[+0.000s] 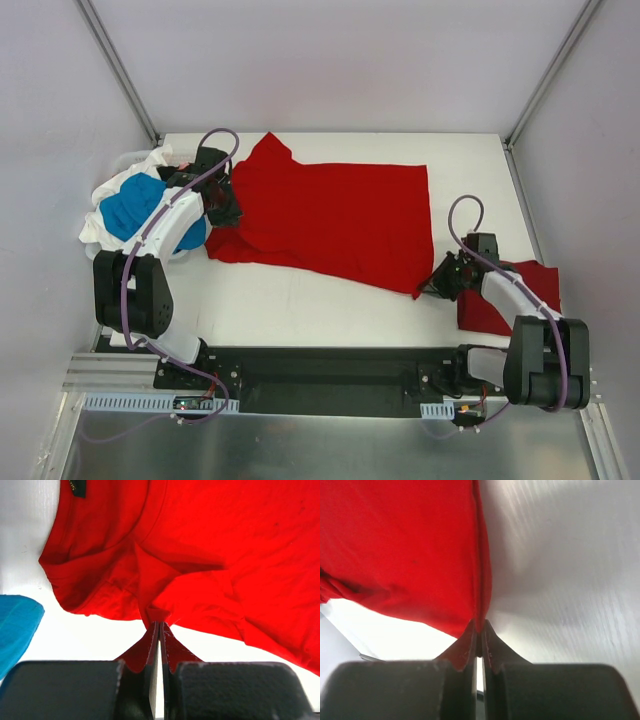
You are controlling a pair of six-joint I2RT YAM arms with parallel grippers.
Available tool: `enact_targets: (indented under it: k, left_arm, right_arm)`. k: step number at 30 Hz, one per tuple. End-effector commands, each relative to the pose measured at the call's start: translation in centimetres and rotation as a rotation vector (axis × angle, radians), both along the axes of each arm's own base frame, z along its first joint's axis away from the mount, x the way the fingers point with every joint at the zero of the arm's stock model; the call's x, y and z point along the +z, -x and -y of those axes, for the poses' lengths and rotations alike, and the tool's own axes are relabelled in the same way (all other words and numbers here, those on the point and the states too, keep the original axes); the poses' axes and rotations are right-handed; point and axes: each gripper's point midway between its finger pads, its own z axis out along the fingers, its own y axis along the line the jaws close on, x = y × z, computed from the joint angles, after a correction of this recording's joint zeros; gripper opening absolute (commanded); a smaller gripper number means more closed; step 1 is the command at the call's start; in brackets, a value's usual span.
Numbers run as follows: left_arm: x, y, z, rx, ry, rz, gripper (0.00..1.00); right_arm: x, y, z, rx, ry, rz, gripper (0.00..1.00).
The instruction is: Fold and stack the t-shirts
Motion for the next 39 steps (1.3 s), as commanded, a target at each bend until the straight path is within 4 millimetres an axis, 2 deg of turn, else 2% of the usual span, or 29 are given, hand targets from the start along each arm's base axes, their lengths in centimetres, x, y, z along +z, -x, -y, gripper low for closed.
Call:
enact_targets:
  k: [1, 2, 3, 6, 10, 16, 19, 20, 28, 39]
  left_arm:
    - [1.3, 0.1, -0.3, 0.004, -0.028, 0.024, 0.0]
    - [1.2, 0.0, -0.4, 0.006, -0.03, 0.023, 0.0]
    - [1.2, 0.0, -0.3, 0.006, -0.028, 0.021, 0.0]
    - [1.3, -0.6, -0.8, 0.022, -0.05, 0.027, 0.0]
    - [2.0, -2.0, -1.3, 0.036, -0.059, 0.048, 0.0]
    - [3.0, -4.0, -2.6, 0.066, -0.069, 0.072, 0.0]
    - [3.1, -4.6, -3.5, 0.086, -0.074, 0.073, 0.0]
    - [2.8, -4.7, -3.6, 0.091, -0.075, 0.065, 0.0]
    - [2.0, -4.8, -4.3, 0.094, -0.092, 0.046, 0.0]
    - [0.3, -5.3, -5.2, 0.1, -0.117, -0.002, 0.0]
  right_arm:
    - [3.9, -2.2, 1.2, -0.013, 0.061, 0.075, 0.01]
    - [4.3, -2.2, 1.3, -0.013, 0.062, 0.065, 0.03]
    - [5.6, -3.3, 1.3, -0.008, 0.062, 0.097, 0.04]
    - [6.3, -4.2, 1.4, 0.004, 0.06, 0.082, 0.06]
    - [6.9, -5.7, 1.5, 0.011, 0.057, 0.081, 0.01]
    - [7.3, -7.0, 2.1, 0.004, 0.058, 0.076, 0.01]
    - [7.8, -8.4, 2.7, -0.01, 0.049, 0.074, 0.01]
    - [8.5, -9.3, 2.9, -0.011, 0.052, 0.092, 0.01]
    - [8.4, -12.1, 3.5, 0.001, 0.026, 0.044, 0.01]
    - [7.2, -12.4, 3.6, 0.023, 0.024, -0.007, 0.01]
